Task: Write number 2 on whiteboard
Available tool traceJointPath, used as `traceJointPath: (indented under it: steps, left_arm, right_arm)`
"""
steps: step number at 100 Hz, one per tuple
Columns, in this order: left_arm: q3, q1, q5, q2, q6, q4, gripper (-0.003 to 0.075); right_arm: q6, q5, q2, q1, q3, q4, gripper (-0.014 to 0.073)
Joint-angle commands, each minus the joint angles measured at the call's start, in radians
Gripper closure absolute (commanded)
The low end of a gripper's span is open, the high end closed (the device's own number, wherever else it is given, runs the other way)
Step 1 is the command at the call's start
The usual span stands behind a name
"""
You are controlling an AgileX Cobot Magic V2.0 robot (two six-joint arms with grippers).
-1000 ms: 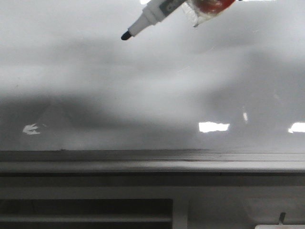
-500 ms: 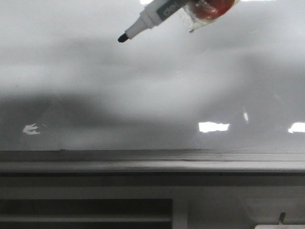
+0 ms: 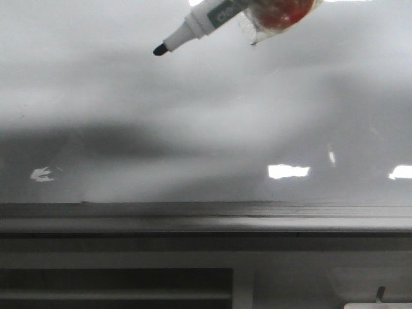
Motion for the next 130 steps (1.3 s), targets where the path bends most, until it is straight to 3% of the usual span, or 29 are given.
traceJointPath:
  steps: [1, 10, 22, 31, 44, 54, 71, 83, 104, 130]
  left_arm:
    - [-0.054, -0.006, -0.054, -0.035, -0.004, -0.028, 0.0248]
    - [-0.072, 0.005, -0.054, -0.049, -0.004, -0.002, 0.0242]
    - [-0.076, 0.076, -0.056, -0.094, -0.040, 0.004, 0.0311]
    - [-0.074, 0.159, -0.054, -0.140, -0.098, 0.004, 0.0440]
    - [-0.038, 0.282, -0.068, -0.224, -0.124, -0.066, 0.0740]
    - [0.049, 0.309, -0.160, -0.307, -0.118, -0.095, 0.0741]
    - [0.305, 0.309, -0.509, -0.498, -0.118, -0.198, 0.0741]
    - [0.464, 0.309, -0.681, -0.633, -0.118, -0.232, 0.0741]
    - [0.621, 0.309, -0.758, -0.787, -0.118, -0.235, 0.0741]
    - [0.638, 0.309, -0.785, -0.797, -0.118, -0.224, 0.0741]
  right_arm:
    - [-0.011, 0.025, -0.017, 0.000, -0.031, 0.062, 0.0657]
    - [0.000, -0.028, -0.045, 0.000, -0.031, 0.040, 0.0656]
    - [0.068, -0.152, -0.123, 0.000, -0.026, -0.044, 0.0656]
    - [0.095, -0.228, -0.202, 0.000, -0.007, -0.076, 0.0656]
    - [0.095, -0.356, -0.326, 0.000, 0.065, -0.076, 0.0656]
    - [0.097, -0.437, -0.411, 0.000, 0.125, -0.074, 0.0656]
    - [0.095, -0.532, -0.501, 0.000, 0.202, -0.074, 0.0656]
    - [0.079, -0.556, -0.512, 0.000, 0.215, -0.072, 0.0656]
    - [-0.067, -0.566, -0.437, 0.000, 0.215, 0.097, 0.0656]
    - [-0.243, -0.563, -0.286, 0.033, 0.212, 0.252, 0.0656]
